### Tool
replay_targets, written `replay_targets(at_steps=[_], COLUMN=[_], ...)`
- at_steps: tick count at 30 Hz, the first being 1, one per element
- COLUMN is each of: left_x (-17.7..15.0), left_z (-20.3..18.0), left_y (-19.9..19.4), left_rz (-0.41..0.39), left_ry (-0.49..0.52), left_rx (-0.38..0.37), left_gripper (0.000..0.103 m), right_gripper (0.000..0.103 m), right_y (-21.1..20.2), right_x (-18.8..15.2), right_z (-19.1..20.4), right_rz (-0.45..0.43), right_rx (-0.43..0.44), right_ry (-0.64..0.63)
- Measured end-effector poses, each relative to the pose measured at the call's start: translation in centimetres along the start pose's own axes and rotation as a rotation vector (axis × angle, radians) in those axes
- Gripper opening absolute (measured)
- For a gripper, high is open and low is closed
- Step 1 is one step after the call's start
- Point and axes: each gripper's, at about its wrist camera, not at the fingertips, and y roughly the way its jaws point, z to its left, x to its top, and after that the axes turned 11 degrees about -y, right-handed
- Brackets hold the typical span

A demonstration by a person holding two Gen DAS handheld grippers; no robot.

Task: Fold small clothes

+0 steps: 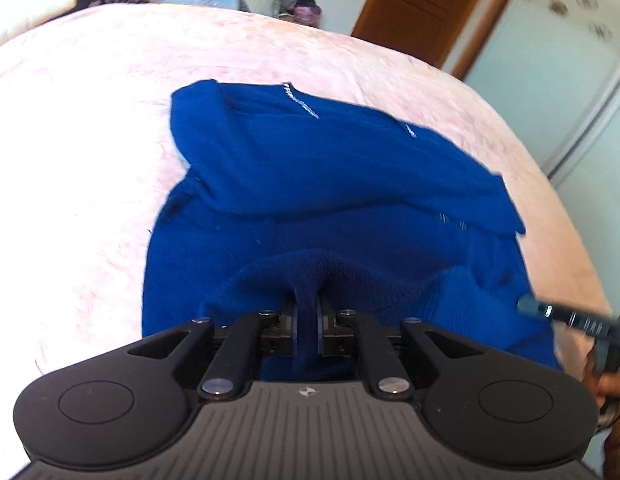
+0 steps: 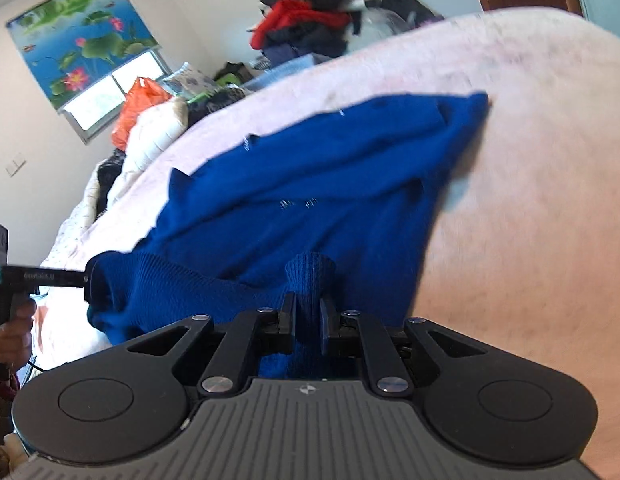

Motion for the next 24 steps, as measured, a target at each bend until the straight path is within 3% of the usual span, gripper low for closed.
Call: replay_targets(at_steps=[3, 5, 7, 9, 12, 15, 18, 23, 24], left_x=[0.9, 1.3, 1.4, 0.8, -0.7, -1.5, -1.9, -1.7, -1.5], left_z=[1.3, 1.8, 1.8, 1.5, 0.2, -1.2, -1.9, -2.4, -2.4], left_y=[-1.7, -2.7, -3.5, -3.9, -3.6, -1.4, 0.9, 3.1, 3.3], left_rz=[-0.090, -0.162, -0.223, -0.274, -0.279, -0.222, -0.149, -0.132, -0.122], left_ry=[-0.001, 0.052, 0.159, 0.306, 0.540, 0.655, 0.693, 0.704, 0.696], left_rx=[0.009, 0.045, 0.062, 0.073, 0.036, -0.003, -0.018, 0.007, 0.010], left_gripper=[0.013, 0.027, 0.071, 0.083, 0.083, 0.083, 0.083, 0.082, 0.068], right_gripper=[0.016, 0.020, 0.022, 0.022, 0.022, 0.022, 0.022, 0.027, 0.030], right_y=[0.1, 0.1, 0.2, 0.2, 0.3, 0.3, 0.3, 0.3, 0.3], right_x=[-0.5, -0.7, -0.9, -0.9, -0.8, -0.8, -0.9, -1.1, -1.2], right_z=[-0.3, -0.5, -0.6, -0.5, -0.6, -0.6, -0.7, -1.5, -1.6], right_rz=[-0.006, -0.004, -0.005, -0.005, -0.003, -0.005, -0.006, -0.017, -0.022], right_rx=[0.002, 0.005, 0.008, 0.009, 0.010, 0.015, 0.021, 0.055, 0.068], right_ry=[0.007, 0.015, 0.018, 0.015, 0.013, 0.022, 0.031, 0.067, 0.076])
